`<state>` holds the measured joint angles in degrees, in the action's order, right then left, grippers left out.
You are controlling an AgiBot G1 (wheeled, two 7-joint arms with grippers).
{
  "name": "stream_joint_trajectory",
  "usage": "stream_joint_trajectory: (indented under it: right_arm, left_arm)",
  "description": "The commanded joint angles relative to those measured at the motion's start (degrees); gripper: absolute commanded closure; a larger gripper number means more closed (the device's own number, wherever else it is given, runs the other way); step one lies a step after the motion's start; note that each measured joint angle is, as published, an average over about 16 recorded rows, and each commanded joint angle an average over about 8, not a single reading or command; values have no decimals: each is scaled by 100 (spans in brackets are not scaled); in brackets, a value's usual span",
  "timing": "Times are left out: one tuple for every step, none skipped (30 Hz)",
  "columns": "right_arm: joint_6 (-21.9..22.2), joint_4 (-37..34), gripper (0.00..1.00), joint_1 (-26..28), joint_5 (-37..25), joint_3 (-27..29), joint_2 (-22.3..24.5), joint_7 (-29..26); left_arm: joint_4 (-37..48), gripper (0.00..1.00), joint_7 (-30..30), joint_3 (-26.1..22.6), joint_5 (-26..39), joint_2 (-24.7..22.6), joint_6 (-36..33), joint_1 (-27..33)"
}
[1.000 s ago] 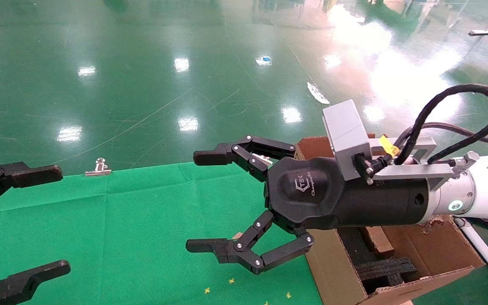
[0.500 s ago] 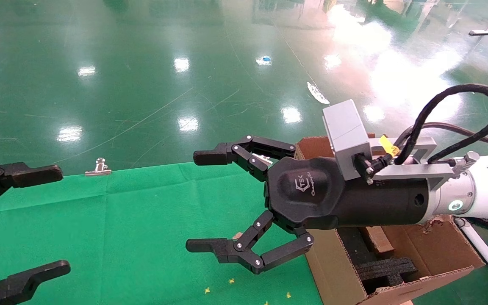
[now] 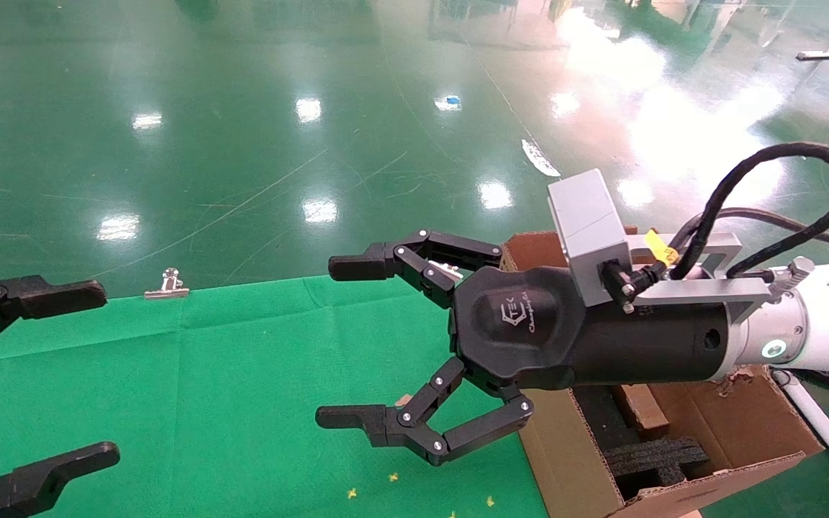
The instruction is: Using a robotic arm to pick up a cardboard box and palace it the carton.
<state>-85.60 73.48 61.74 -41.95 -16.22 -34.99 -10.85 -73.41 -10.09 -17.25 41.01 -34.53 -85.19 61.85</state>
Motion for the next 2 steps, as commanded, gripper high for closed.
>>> stream_joint_trajectory:
  right_arm:
    - [0,0,0,0,0,0,0,0]
    - [0,0,0,0,0,0,0,0]
  left_arm:
    - [0,0,0,0,0,0,0,0]
    - [0,0,0,0,0,0,0,0]
